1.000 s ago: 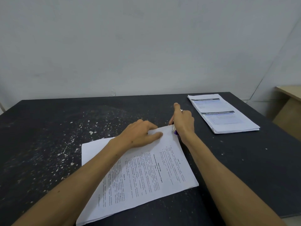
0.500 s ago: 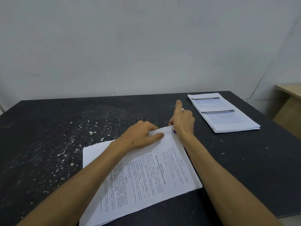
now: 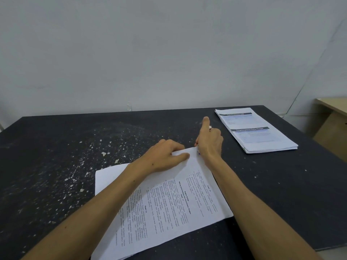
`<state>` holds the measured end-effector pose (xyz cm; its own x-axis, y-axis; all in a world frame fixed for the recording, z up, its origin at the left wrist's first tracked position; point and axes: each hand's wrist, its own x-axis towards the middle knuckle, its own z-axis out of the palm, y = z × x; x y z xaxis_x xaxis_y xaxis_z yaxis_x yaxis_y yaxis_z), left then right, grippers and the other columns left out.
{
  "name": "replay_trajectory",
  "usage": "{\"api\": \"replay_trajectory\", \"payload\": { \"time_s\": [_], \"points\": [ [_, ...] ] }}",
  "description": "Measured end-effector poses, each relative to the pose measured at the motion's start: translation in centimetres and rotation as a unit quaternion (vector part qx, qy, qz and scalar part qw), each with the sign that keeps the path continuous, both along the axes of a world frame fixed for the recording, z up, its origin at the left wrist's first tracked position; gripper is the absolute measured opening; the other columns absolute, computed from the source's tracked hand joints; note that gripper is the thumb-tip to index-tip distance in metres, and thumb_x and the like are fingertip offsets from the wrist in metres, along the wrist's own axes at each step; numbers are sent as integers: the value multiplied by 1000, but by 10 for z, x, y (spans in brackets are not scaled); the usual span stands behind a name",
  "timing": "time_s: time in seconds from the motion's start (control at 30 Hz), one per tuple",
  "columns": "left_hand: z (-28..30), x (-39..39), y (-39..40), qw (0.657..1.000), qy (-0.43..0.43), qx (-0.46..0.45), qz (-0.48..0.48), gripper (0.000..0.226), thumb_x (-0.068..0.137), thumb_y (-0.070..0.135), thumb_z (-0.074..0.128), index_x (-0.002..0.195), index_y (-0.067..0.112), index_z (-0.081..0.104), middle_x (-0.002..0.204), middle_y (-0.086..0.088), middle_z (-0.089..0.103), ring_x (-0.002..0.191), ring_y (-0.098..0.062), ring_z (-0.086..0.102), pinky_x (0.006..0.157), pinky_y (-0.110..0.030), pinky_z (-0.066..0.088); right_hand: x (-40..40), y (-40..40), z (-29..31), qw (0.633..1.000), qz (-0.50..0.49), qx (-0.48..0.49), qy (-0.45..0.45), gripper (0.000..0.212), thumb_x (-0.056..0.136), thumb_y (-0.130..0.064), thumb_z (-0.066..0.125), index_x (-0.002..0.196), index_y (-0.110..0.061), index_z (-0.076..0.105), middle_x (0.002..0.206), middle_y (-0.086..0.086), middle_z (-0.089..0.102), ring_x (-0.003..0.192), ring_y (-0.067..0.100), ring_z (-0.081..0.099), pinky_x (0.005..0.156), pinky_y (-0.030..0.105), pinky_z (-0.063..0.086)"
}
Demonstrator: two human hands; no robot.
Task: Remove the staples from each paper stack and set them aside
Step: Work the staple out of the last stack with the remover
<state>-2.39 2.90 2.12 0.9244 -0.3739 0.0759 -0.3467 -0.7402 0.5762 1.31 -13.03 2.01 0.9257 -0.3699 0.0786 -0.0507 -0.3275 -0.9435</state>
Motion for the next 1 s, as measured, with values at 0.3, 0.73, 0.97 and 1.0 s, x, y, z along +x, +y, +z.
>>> {"api": "replay_trajectory", "payload": {
  "time_s": [0.3,0.73,0.97,1.0],
  "points": [
    [11,2,-17,998,31,-61,-4,30,87,40,80,109,19,80,96,4,79,84,-8,75,83,-35,63,-9,11,0,999,8,27,-44,73,107,-58,32,64,-4,55,65,10,67,64,22,63,59,37,46],
    [8,3,-16,997,51,-62,15,26,83,28,85,106,17,80,93,7,78,82,-7,74,81,-29,61,-8,11,-9,995,59,44,-68,76,103,-68,34,57,-8,41,51,4,46,49,16,44,57,36,44],
    [7,10,-2,990,102,-87,36,24,86,22,83,109,15,78,86,5,81,79,-6,77,81,-31,63,-3,-2,-3,996,85,41,-2,83,103,-68,31,54,-10,63,62,3,68,68,14,66,67,27,43],
    [6,11,0,990,107,-88,37,24,86,22,83,109,15,78,86,5,81,80,-7,77,83,-33,63,-2,-5,-3,995,84,55,6,84,102,-70,30,57,-10,66,64,4,71,70,16,68,71,29,46]
  ]
}}
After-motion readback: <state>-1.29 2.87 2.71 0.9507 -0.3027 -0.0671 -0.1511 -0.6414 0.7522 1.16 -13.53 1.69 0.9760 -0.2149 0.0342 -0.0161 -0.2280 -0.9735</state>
